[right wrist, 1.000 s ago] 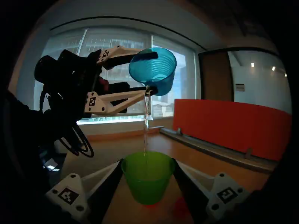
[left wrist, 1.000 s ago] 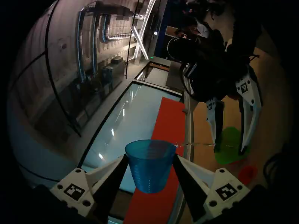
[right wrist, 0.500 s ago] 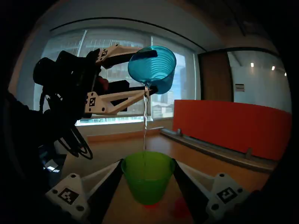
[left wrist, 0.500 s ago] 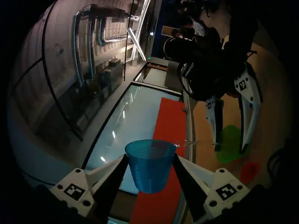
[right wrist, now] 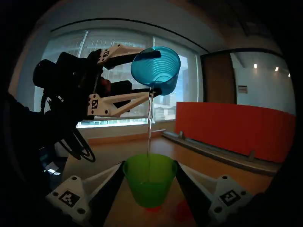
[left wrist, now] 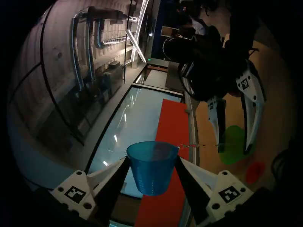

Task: Pour water

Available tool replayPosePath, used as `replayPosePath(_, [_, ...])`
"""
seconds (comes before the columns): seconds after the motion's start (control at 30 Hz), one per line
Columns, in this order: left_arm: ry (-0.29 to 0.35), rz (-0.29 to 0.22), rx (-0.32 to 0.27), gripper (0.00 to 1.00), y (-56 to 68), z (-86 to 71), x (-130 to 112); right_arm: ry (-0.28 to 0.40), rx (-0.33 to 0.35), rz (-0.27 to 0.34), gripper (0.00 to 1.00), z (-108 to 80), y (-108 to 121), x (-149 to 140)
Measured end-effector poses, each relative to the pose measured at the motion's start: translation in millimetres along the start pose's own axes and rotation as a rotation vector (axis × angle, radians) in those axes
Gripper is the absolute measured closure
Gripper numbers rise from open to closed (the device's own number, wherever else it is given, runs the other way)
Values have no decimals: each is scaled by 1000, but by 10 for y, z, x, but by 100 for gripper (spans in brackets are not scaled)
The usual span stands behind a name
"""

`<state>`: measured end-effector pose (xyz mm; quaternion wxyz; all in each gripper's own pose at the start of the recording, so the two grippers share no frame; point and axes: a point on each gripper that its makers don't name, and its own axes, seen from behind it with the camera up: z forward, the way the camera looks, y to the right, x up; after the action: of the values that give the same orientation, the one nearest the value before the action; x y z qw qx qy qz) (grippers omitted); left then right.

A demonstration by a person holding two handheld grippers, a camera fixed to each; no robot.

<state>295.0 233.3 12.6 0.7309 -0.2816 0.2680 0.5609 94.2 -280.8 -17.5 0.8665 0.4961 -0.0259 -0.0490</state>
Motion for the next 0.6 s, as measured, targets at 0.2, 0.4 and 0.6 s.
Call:
replayPosePath(0.2, [4,33,-3,15,-29,1,34,1,-3,0,7,-11,20,-16])
replayPosePath(0.4, [-1,53,-5,16,-33,22,34,3,-5,0,7,-15,24,-13])
replayPosePath(0.6, [-3,70,-5,15,-22,48,45,4,-7,-2,7,-19,31,-10])
